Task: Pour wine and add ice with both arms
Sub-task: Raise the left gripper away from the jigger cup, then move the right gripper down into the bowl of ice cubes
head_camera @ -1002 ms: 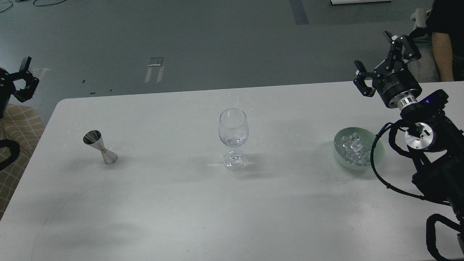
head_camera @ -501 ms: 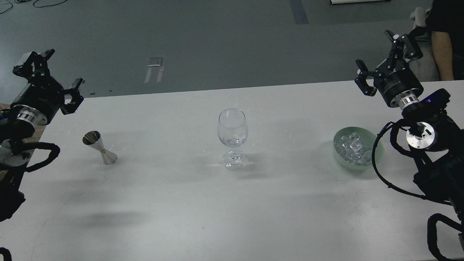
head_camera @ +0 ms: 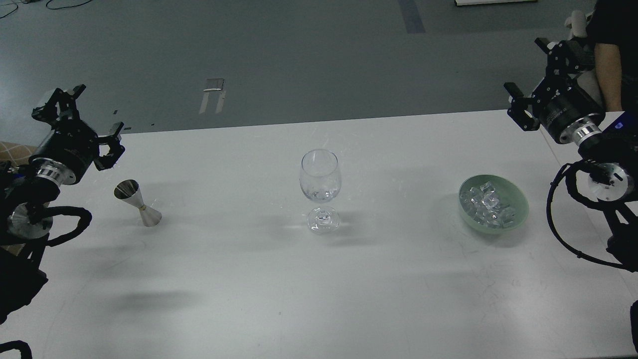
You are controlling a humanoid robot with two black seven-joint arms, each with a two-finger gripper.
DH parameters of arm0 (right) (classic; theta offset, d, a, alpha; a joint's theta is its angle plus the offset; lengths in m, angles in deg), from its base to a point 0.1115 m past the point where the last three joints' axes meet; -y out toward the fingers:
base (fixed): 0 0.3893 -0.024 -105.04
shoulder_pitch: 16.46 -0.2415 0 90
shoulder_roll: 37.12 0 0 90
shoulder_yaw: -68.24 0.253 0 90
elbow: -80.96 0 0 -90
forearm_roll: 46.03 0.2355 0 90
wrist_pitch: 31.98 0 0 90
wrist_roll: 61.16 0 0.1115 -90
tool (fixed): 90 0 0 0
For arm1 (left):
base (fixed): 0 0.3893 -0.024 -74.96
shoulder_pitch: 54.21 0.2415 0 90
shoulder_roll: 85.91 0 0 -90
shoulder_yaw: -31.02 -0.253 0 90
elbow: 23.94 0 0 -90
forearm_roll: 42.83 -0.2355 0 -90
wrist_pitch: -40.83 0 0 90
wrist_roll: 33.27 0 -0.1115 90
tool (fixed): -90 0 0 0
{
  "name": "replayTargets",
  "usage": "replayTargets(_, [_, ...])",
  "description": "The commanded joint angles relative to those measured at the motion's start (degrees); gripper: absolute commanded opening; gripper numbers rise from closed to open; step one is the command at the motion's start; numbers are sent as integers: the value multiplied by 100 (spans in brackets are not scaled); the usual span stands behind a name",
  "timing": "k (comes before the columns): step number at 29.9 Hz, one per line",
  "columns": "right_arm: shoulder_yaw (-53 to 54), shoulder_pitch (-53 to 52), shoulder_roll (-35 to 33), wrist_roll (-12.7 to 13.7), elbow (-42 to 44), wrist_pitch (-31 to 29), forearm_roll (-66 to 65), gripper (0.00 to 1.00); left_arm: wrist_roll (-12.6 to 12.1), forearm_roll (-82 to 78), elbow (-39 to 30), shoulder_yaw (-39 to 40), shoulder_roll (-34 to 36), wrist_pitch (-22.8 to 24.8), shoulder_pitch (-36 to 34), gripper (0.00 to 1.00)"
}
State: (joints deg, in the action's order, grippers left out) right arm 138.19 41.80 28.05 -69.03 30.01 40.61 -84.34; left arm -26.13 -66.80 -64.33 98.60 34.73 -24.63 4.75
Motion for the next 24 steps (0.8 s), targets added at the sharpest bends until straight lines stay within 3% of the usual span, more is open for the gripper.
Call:
replayTargets(1, [-437, 203, -827, 171, -598, 115, -9, 100, 6, -19, -14, 0, -76, 25, -42, 99])
replayTargets(6, [-939, 265, -2042, 400, -1355, 124, -53, 100, 68, -20, -14, 0, -164, 17, -68, 99])
replayTargets(12, [-1790, 203, -3587, 400, -2075, 115, -115, 100, 77, -46, -14, 0, -252, 17, -59, 99])
replayTargets(16, [-2082, 107, -4502, 409, -2533, 63, -903, 100, 77, -265, -22, 0, -410, -10, -77, 99])
replayTargets(24, [-2064, -183, -4865, 400, -2929, -613, -2434, 100, 85, -310, -23, 0, -542, -45, -77, 99])
